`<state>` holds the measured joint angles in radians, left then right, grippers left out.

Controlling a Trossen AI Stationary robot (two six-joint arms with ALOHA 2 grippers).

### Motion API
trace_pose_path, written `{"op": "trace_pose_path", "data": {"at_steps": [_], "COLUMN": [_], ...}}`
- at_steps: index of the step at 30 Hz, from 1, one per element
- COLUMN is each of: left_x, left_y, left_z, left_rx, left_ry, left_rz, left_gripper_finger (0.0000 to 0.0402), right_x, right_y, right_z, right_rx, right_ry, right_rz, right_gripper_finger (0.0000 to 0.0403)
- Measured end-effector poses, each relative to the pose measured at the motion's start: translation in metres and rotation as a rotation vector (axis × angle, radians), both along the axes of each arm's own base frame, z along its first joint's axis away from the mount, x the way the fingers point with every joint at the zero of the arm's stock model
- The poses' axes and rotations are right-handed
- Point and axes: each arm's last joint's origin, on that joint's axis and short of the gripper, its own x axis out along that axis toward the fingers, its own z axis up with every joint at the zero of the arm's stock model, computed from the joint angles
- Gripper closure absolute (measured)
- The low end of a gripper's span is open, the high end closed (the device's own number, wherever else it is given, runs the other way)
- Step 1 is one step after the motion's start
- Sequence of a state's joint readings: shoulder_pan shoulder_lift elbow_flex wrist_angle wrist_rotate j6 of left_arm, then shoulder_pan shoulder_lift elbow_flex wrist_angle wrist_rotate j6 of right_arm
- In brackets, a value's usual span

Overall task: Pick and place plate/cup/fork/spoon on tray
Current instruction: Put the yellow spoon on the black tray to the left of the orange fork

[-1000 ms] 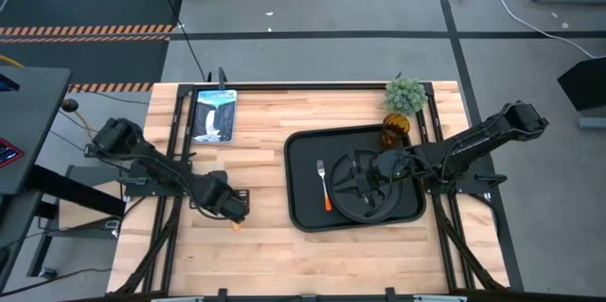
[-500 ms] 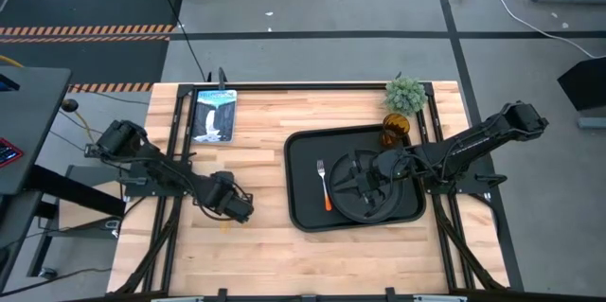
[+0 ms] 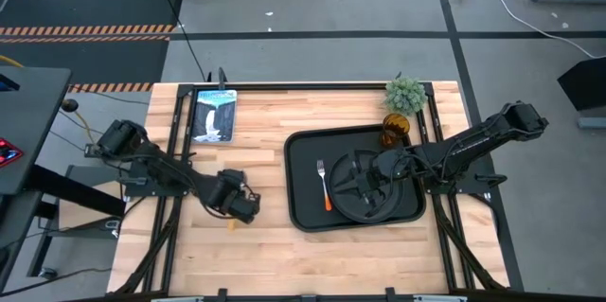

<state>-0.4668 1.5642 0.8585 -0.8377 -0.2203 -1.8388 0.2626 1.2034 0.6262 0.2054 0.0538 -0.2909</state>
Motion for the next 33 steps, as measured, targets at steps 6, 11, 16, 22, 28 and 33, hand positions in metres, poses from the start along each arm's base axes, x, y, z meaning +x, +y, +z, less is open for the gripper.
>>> {"op": "trace_pose_path", "data": {"at_steps": [6, 11, 16, 22, 28, 33], "left_x": [0.023, 0.049, 0.078, 0.111, 0.143, 0.157], "left_y": [0.011, 0.025, 0.038, 0.046, 0.043, 0.042], "left_z": [0.015, 0.013, 0.018, 0.032, 0.032, 0.014], "left_rx": [0.094, 0.114, 0.136, 0.169, 0.234, 0.209], "left_ry": [-0.129, -0.234, -0.309, -0.379, -0.468, -0.522], "left_rz": [-0.001, -0.048, -0.099, -0.144, -0.114, -0.02], "left_gripper_finger": [0.0349, 0.0348, 0.0348, 0.0348, 0.0347, 0.0347], "right_x": [0.0, 0.0, 0.002, 0.002, 0.001, 0.0], "right_y": [0.0, 0.001, 0.001, 0.006, 0.012, 0.015], "right_z": [0.0, 0.0, -0.003, -0.005, -0.003, -0.003], "right_rx": [0.006, 0.035, 0.043, 0.027, 0.014, 0.009], "right_ry": [0.0, 0.002, 0.013, 0.018, -0.001, -0.002], "right_rz": [0.004, 0.017, 0.013, 0.022, 0.049, 0.064], "right_gripper_finger": [0.0328, 0.0328, 0.0328, 0.0328, 0.0328, 0.0328]}}
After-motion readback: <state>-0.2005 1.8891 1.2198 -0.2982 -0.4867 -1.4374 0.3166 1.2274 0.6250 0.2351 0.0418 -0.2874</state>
